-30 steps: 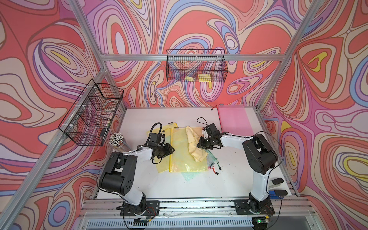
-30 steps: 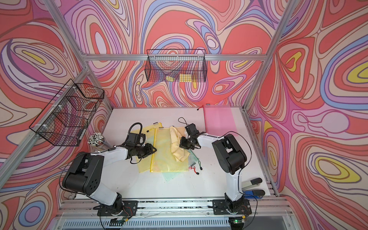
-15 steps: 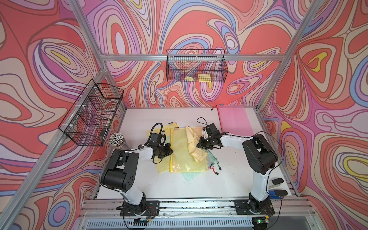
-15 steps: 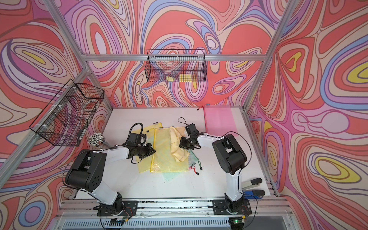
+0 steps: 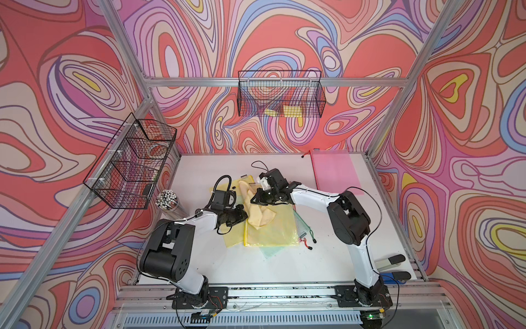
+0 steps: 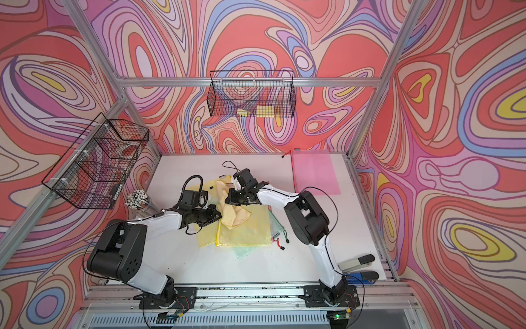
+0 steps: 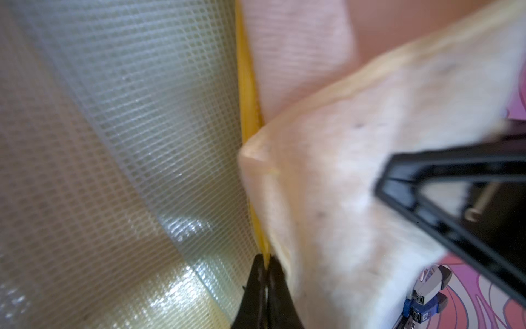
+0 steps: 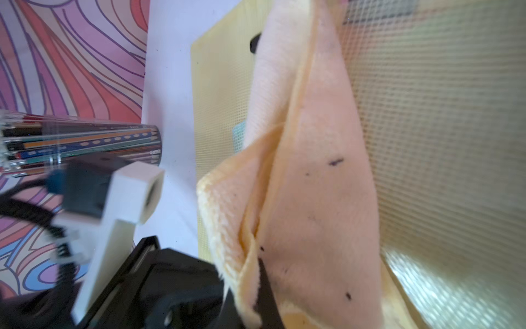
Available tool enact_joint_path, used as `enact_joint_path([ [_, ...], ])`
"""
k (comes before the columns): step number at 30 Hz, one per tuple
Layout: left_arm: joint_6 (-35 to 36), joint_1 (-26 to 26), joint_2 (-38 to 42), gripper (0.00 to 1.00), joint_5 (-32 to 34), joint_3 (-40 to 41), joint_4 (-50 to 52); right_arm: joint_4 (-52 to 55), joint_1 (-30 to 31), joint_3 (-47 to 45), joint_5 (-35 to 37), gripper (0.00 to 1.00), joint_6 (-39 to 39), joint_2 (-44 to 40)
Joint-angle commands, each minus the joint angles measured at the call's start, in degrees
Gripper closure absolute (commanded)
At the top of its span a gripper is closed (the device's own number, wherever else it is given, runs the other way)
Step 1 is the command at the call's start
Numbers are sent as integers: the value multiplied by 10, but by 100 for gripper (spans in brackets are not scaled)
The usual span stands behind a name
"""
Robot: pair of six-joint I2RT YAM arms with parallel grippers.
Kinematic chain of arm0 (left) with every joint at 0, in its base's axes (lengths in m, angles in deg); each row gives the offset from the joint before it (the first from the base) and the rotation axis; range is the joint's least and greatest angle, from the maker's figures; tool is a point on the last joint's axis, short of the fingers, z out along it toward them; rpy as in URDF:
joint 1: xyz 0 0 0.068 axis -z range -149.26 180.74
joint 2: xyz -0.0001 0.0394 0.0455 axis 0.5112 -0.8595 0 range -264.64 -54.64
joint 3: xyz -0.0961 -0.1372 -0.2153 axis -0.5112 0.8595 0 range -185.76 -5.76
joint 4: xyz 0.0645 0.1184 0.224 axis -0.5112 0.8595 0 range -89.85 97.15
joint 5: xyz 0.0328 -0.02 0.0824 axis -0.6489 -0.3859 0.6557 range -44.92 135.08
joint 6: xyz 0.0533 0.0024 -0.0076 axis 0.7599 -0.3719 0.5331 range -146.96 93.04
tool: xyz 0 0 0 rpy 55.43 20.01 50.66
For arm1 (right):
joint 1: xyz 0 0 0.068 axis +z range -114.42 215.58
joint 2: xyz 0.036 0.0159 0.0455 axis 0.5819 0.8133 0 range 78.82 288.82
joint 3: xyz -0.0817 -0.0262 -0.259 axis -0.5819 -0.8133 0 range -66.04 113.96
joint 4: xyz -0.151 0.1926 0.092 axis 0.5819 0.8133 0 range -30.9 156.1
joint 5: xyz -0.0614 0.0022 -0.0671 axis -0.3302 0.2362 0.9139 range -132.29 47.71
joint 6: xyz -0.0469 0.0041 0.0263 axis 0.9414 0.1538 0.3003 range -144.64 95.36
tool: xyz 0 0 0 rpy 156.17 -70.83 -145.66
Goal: Wipe the document bag
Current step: Wipe the dirt from the document bag.
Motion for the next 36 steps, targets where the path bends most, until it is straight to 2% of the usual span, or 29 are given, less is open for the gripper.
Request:
enact_joint_path([
  [1, -6, 1, 7, 100, -12, 9, 0, -14, -6, 26, -38, 100, -30, 54],
  [4, -7, 1, 2, 100, -14, 10, -2, 4, -7, 26, -21, 100, -23, 65],
  [8, -7, 1, 3, 100, -13, 14, -6, 25, -28, -20, 23, 100, -9, 37],
  [15, -7, 0, -6, 100, -12, 17, -11, 9, -139, -167, 42, 100, 10, -55],
  [18, -9, 1, -14, 100, -15, 16, -16, 21, -174, -187, 44, 100, 27, -83],
  [20, -8, 1, -19, 100, -15, 13, -13, 35, -169, -169, 54, 100, 36, -92],
  [23, -10, 1, -21, 100, -20, 14, -17, 48, -130, -114, 54, 100, 37, -76],
  [29, -14, 3, -16, 100, -23, 18, -17, 59, -59, 68, 28, 100, 10, 41],
  [36, -14, 3, -9, 100, -22, 21, -12, 80, -61, 200, 6, 100, -6, 161],
])
